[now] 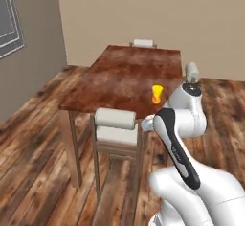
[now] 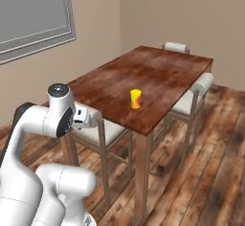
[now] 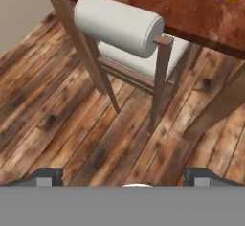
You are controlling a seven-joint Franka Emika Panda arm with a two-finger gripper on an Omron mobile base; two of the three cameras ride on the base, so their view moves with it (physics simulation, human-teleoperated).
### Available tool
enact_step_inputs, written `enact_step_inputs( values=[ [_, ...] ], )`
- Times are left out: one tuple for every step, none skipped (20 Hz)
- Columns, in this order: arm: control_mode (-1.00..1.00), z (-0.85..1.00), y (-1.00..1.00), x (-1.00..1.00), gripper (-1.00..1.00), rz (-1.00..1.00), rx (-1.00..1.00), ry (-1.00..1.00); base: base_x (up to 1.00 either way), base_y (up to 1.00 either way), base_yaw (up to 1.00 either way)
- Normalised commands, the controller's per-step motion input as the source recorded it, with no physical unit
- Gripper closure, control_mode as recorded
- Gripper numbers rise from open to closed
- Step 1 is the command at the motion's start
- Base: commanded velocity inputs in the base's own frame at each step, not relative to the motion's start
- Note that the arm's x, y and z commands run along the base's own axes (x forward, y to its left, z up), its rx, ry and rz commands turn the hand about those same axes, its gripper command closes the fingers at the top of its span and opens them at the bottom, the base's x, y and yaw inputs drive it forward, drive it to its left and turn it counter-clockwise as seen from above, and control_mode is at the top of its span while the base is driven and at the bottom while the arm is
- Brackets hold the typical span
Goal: Place the pitcher and cup on the dining counter for serving.
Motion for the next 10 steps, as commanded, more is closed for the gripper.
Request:
enact_step_inputs(
  values=[
    [1.0, 0.0, 0.0, 0.0, -1.0, 0.0, 0.0, 0.0, -0.51, 0.36, 0.9],
    [1.0, 0.0, 0.0, 0.0, -1.0, 0.0, 0.0, 0.0, -0.41, 0.34, 0.94],
    [1.0, 0.0, 0.0, 0.0, -1.0, 0.0, 0.0, 0.0, -0.31, 0.34, 0.97],
    [1.0, 0.0, 0.0, 0.0, -1.0, 0.0, 0.0, 0.0, -0.24, 0.36, 0.99],
    [1.0, 0.0, 0.0, 0.0, -1.0, 0.0, 0.0, 0.0, -0.18, 0.38, 1.0],
    [1.0, 0.0, 0.0, 0.0, -1.0, 0.0, 0.0, 0.0, -0.16, 0.36, 1.0],
    [1.0, 0.0, 0.0, 0.0, -1.0, 0.0, 0.0, 0.0, -0.16, 0.34, 1.0],
    [1.0, 0.0, 0.0, 0.0, -1.0, 0.0, 0.0, 0.0, -0.15, 0.31, 1.0],
    [1.0, 0.0, 0.0, 0.0, -1.0, 0.0, 0.0, 0.0, -0.14, 0.3, 1.0],
    [1.0, 0.0, 0.0, 0.0, -1.0, 0.0, 0.0, 0.0, -0.1, 0.31, 1.0]
  ],
)
